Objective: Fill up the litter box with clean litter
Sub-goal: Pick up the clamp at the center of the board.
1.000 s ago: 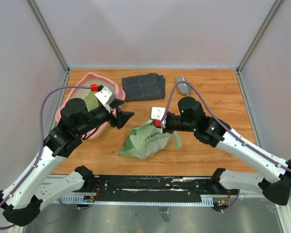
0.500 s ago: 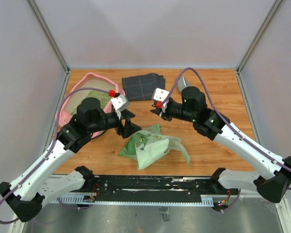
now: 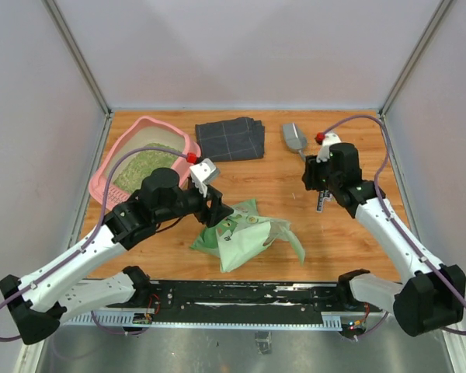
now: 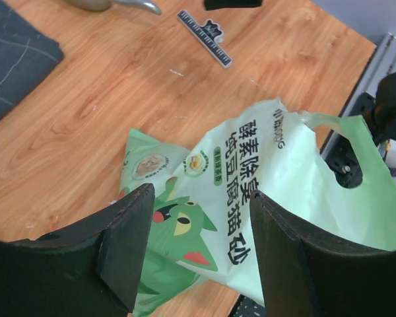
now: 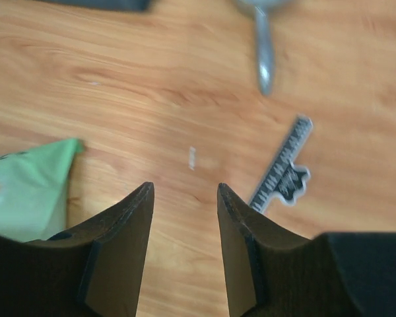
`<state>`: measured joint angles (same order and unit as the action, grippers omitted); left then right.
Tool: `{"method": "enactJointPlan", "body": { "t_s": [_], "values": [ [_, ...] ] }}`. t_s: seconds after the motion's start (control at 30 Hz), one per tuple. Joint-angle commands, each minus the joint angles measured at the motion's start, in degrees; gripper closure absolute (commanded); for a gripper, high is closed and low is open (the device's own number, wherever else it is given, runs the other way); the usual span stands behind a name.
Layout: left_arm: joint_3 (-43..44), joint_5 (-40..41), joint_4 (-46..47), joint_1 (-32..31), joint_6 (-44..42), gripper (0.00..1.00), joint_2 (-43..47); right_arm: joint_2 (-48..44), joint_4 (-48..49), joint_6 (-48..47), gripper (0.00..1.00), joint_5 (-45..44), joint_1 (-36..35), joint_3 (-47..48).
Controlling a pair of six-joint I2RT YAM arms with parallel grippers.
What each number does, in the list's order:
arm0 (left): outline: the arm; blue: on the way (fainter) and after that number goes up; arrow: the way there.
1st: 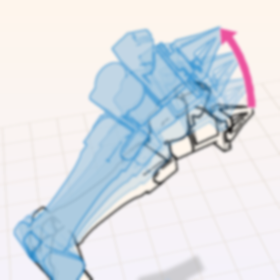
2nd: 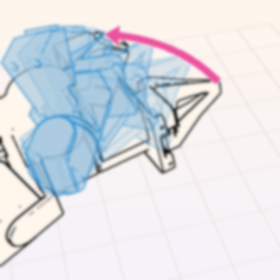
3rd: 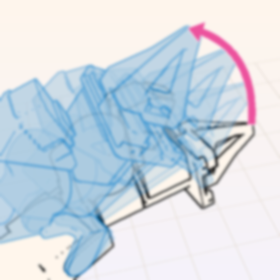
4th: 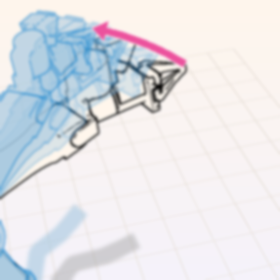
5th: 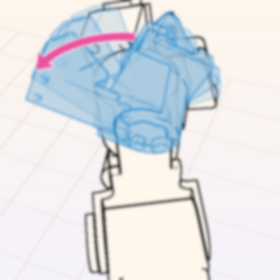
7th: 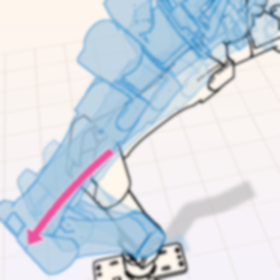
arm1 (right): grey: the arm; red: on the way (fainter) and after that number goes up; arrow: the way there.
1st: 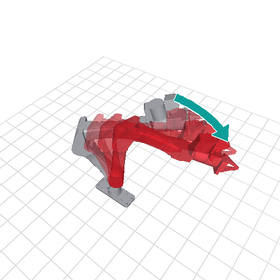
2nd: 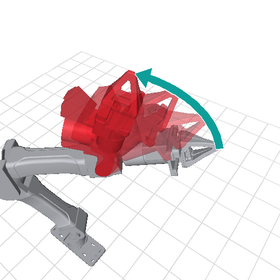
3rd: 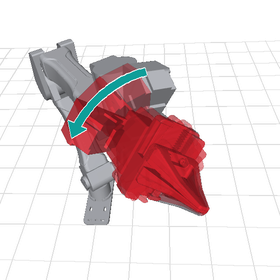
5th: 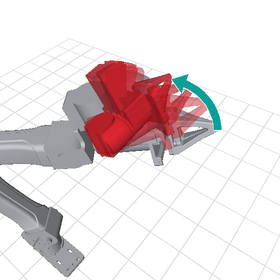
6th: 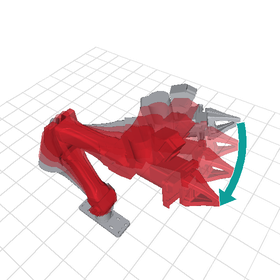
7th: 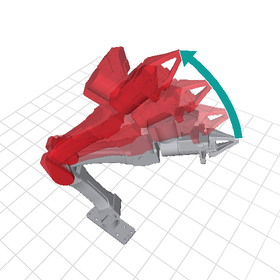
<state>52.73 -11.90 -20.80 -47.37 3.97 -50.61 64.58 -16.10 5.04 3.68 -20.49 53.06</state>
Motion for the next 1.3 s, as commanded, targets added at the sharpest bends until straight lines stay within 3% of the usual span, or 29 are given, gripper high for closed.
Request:
{"method": "enactJointPlan", "body": {
  "t_s": [0.0,0.2,0.33,0.6,0.83,1.07,1.2,1.27],
  "values": [
    [0.2,5.6,3.7,-0.1,4.0,0.35,0.0,-0.2,1.5,12.6,0.56,3.2,10.6,-5.6],
    [-1.3,-2.6,4.4,5.0,7.6,0.35,-0.9,2.2,9.9,19.3,0.57,7.9,22.9,-14.2],
    [-1.0,-2.9,4.2,5.3,6.8,0.35,-0.6,8.1,15.1,21.5,0.52,13.0,28.2,-16.3],
    [-1.2,-3.9,3.7,5.3,7.0,0.35,-1.3,19.7,21.6,22.2,0.61,16.1,31.5,-12.5],
    [-1.3,-2.4,3.6,5.3,6.4,0.35,-1.1,24.5,22.2,21.9,0.6,16.3,31.7,-10.5],
    [-2.4,-0.8,5.8,5.3,7.6,0.37,-1.1,24.6,22.7,21.0,0.75,17.4,31.9,-11.5],
    [-5.3,-0.3,10.9,5.3,11.4,0.4,0.1,23.9,26.3,20.2,0.98,22.3,31.9,-13.3],
    [-6.4,-1.0,13.4,5.3,15.1,0.43,0.6,22.9,27.6,20.0,0.99,25.1,31.8,-13.8]
  ]
}}
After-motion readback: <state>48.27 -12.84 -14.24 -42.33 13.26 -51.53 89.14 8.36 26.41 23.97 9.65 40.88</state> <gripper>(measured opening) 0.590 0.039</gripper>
